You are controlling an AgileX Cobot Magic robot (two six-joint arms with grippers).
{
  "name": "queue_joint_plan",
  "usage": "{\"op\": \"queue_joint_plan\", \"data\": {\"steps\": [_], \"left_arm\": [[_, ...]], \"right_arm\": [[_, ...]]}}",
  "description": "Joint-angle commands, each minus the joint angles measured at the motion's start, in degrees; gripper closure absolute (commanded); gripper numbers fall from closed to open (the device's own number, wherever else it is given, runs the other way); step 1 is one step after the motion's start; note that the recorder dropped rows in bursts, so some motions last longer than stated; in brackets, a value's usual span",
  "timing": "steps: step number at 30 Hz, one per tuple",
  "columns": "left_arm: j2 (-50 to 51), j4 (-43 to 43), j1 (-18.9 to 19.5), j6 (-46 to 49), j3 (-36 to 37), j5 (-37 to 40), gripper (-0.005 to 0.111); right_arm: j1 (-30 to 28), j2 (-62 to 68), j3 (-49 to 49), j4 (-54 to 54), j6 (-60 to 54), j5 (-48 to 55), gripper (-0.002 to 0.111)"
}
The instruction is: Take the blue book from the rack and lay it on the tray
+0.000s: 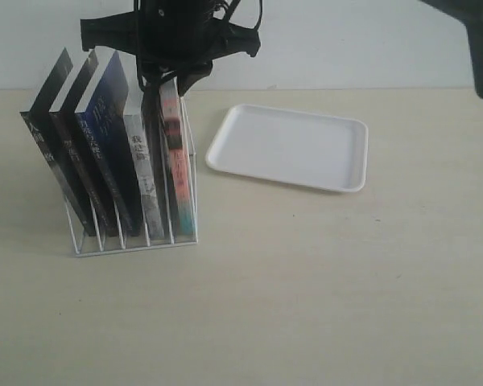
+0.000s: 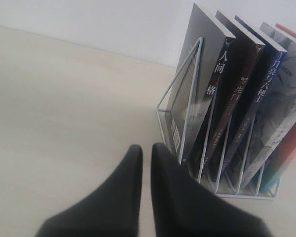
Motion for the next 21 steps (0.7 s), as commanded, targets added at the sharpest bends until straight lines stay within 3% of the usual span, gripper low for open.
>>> {"op": "queue_joint_plan", "data": {"steps": [1, 16, 21], "left_arm": [[-0.1, -0.1, -0.2, 0.1, 0.2, -0.5, 0.101], [-0.1, -0.1, -0.2, 0.1, 0.2, -0.5, 0.101], [-0.1, -0.1, -0.2, 0.1, 0.2, -0.5, 0.101]], "right_arm": [[0.1, -0.1, -0.6, -0.6, -1.3, -1.9, 0.077], [0.4, -5.2, -6.1, 7.2, -5.3, 2.2, 0.077], [0.7, -5.2, -6.1, 16.6, -9.2, 1.8, 0.082]]}}
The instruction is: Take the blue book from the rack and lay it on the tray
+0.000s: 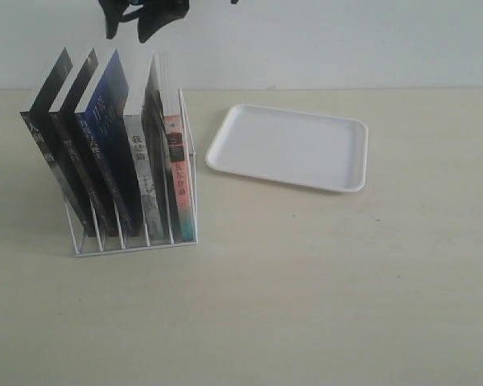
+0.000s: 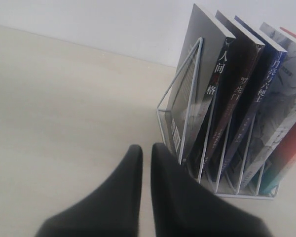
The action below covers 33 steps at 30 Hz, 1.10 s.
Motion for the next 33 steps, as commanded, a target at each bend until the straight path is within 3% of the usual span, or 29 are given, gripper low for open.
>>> {"op": "queue_joint_plan", "data": {"steps": [1, 5, 10, 15, 21, 23, 28, 33], "left_arm": [[-0.1, -0.1, -0.2, 0.1, 0.2, -0.5, 0.101], [-0.1, -0.1, -0.2, 0.1, 0.2, -0.5, 0.101], [-0.1, -0.1, -0.2, 0.1, 0.2, -0.5, 0.101], [-0.1, -0.1, -0.2, 0.1, 0.2, -0.5, 0.101], [-0.1, -0.1, -0.2, 0.1, 0.2, -0.5, 0.101], [-0.1, -0.1, -0.2, 0.1, 0.2, -0.5, 0.101], [-0.1, -0.1, -0.2, 0.1, 0.2, -0.5, 0.101], [-0.1, -0.1, -0.2, 0.1, 0.2, -0.5, 0.101]], "right_arm": [[0.7, -0.5, -0.1, 6.9, -4.3, -0.6, 0.085], [3.2, -0.5, -0.1, 6.3, -7.6, -3.7, 0.102], [9.3, -0.5, -0.1, 2.2, -11.7, -6.9, 0.102], [14.0, -0.4, -0.1, -25.6, 3.5, 0.1, 0.103], [13.5, 0.1, -0.1, -27.1, 4.8, 0.1, 0.103], [12.9, 1.0, -0.1, -26.4, 5.3, 0.1, 0.098], [10.8, 3.4, -0.1, -22.6, 7.8, 0.1, 0.066], [9.9, 4.2, -0.1, -22.5, 8.3, 0.1, 0.065]]}}
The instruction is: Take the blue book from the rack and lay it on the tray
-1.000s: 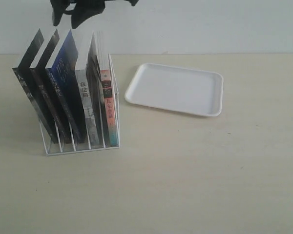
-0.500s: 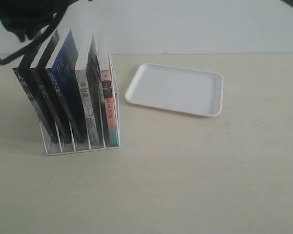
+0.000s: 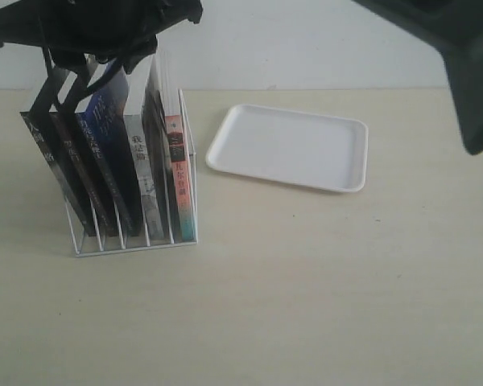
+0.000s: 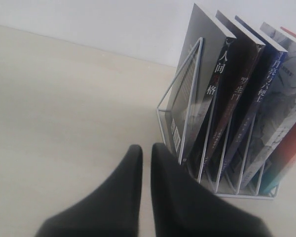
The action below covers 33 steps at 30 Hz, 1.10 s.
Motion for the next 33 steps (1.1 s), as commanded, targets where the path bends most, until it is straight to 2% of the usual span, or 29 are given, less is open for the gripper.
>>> {"op": "queue_joint_plan", "data": {"steps": [1, 14, 20, 33], "left_arm": [[-0.1, -0.1, -0.2, 0.1, 0.2, -0.5, 0.101], [-0.1, -0.1, -0.2, 0.1, 0.2, -0.5, 0.101], [-0.1, -0.1, -0.3, 0.1, 0.2, -0.5, 0.101], [-0.1, -0.1, -1.5, 0.1, 0.2, -0.5, 0.101]], "right_arm": [[-0.9, 0.0, -0.1, 0.4, 0.9, 0.0, 0.065], [-1.6, 1.7, -0.1, 1.4, 6.8, 0.0, 0.065], [-1.6, 2.2, -0.1, -0.7, 6.9, 0.0, 0.065], [-3.7, 2.4, -0.1, 2.4, 6.9, 0.0, 0.065]]}}
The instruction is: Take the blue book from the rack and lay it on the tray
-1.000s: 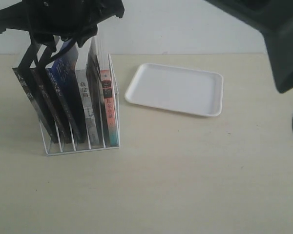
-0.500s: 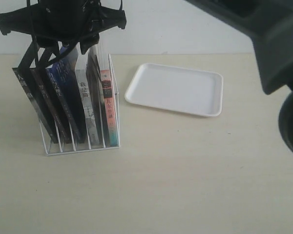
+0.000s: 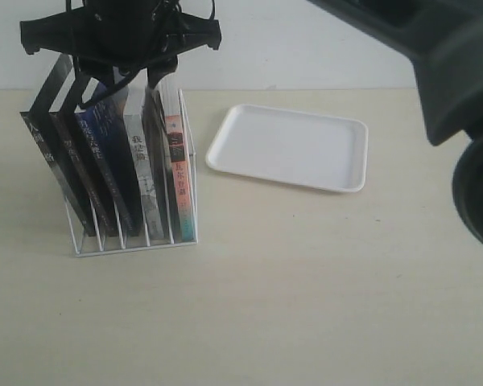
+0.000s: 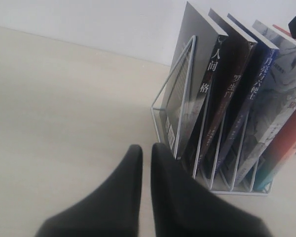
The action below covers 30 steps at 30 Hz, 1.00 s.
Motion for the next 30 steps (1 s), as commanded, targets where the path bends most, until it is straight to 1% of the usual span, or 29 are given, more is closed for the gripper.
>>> {"op": "queue_joint_plan", "data": {"steps": [1, 13, 14, 17, 20, 21, 22, 23, 30], "left_arm": [[-0.1, -0.1, -0.4, 0.1, 0.2, -0.5, 0.101], [-0.1, -0.1, -0.4, 0.1, 0.2, -0.5, 0.101], [-0.1, -0.1, -0.4, 0.1, 0.2, -0.5, 0.101], [-0.1, -0.1, -0.4, 0.1, 0.2, -0.5, 0.101], [-0.1, -0.1, -0.4, 0.1, 0.2, -0.5, 0.101], [-0.1, -0.1, -0.4, 0.1, 0.2, -0.5, 0.101], [-0.1, -0.1, -0.4, 0.1, 0.2, -0.5, 0.101], [-0.1, -0.1, -0.4, 0.1, 0.2, -0.5, 0.101], [-0.1, -0.1, -0.4, 0.1, 0.2, -0.5, 0.101]], "right_arm": [[-0.6, 0.1, -0.1, 1.0, -0.2, 0.0, 0.065], [-0.7, 2.6, -0.1, 2.3, -0.8, 0.0, 0.065], [-0.7, 2.6, -0.1, 2.3, -0.8, 0.0, 0.067], [-0.7, 2.6, -0.1, 2.3, -0.8, 0.0, 0.077], [-0.7, 2.6, -0.1, 2.3, -2.0, 0.0, 0.09], [-0.7, 2.6, -0.1, 2.3, -2.5, 0.0, 0.095], [-0.7, 2.6, -0.1, 2.3, -3.4, 0.0, 0.106], [-0.7, 2.6, -0.1, 2.4, -3.8, 0.0, 0.109], [-0.7, 1.1, -0.1, 0.0, -4.1, 0.0, 0.108]]}}
